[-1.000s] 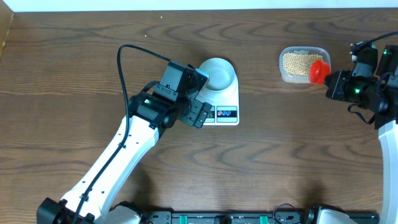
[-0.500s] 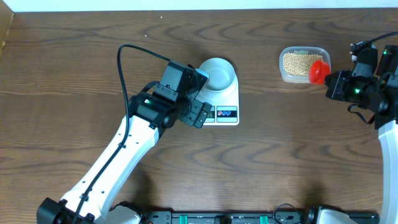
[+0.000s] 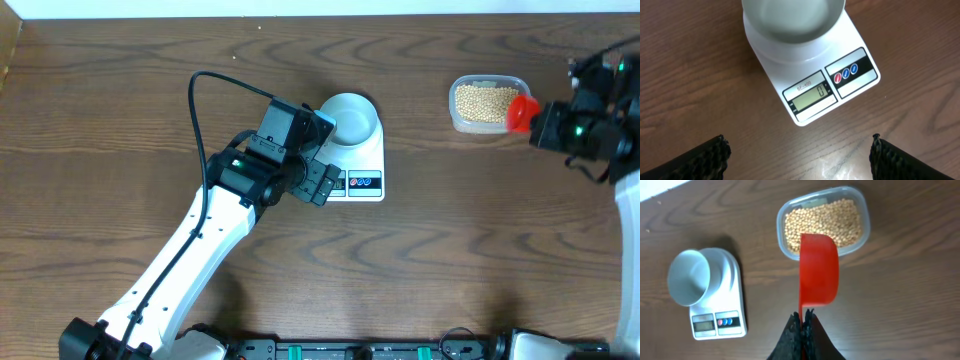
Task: Scoop item into bowl and weigh 50g on scale
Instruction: 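Move the red scoop with the right gripper into the soybean tub, then scoop soybeans and lift the red scoop out of the tub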
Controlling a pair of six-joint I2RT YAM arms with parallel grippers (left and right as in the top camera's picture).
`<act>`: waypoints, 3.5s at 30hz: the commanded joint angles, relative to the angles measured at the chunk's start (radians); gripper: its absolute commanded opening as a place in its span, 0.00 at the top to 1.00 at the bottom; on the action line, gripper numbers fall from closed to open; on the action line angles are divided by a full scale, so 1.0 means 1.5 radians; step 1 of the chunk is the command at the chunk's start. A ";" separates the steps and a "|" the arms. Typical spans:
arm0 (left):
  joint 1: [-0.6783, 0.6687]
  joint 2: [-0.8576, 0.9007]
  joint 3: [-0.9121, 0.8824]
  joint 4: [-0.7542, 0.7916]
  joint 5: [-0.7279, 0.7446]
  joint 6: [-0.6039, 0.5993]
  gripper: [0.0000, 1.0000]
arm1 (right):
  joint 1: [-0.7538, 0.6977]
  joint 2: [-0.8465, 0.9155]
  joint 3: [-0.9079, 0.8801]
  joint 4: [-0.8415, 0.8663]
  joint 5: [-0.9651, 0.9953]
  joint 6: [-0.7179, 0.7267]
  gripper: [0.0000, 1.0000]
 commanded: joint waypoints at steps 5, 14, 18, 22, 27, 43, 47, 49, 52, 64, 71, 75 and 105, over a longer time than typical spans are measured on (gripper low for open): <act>0.003 -0.001 0.003 -0.002 -0.006 0.004 0.08 | 0.005 0.118 0.145 -0.013 0.027 -0.055 0.99; 0.003 -0.001 0.003 -0.002 -0.006 0.004 0.09 | 0.004 0.205 0.154 0.016 0.030 -0.130 0.99; 0.003 -0.001 0.003 -0.002 -0.006 0.004 0.08 | 0.005 0.234 0.153 0.022 0.045 -0.137 0.99; 0.003 -0.001 0.003 -0.002 -0.006 0.004 0.08 | 0.004 0.262 0.153 0.022 0.066 -0.142 0.99; 0.003 -0.001 0.003 -0.002 -0.006 0.004 0.09 | 0.004 0.288 0.153 0.025 0.078 -0.132 0.99; 0.003 -0.001 0.003 -0.002 -0.006 0.004 0.09 | 0.004 0.366 0.148 0.077 0.076 -0.082 0.99; 0.003 -0.001 0.003 -0.002 -0.006 0.004 0.09 | 0.004 0.394 0.148 0.073 0.030 -0.079 0.99; 0.003 -0.001 0.003 -0.002 -0.006 0.004 0.08 | 0.004 0.408 0.148 0.072 0.001 -0.079 0.99; 0.003 -0.001 0.003 -0.002 -0.006 0.004 0.08 | 0.004 0.428 0.148 0.072 -0.047 -0.076 0.99; 0.003 -0.001 0.003 -0.002 -0.006 0.004 0.08 | -0.012 0.463 0.148 0.071 -0.190 -0.044 0.99; 0.003 -0.001 0.003 -0.002 -0.006 0.004 0.09 | -0.053 0.463 0.148 0.069 -0.271 -0.042 0.99; 0.003 -0.001 0.003 -0.002 -0.006 0.004 0.09 | -0.074 0.463 0.148 0.066 -0.286 -0.032 0.99; 0.003 -0.001 0.003 -0.002 -0.006 0.004 0.09 | -0.126 0.571 0.148 0.061 -0.485 -0.028 0.99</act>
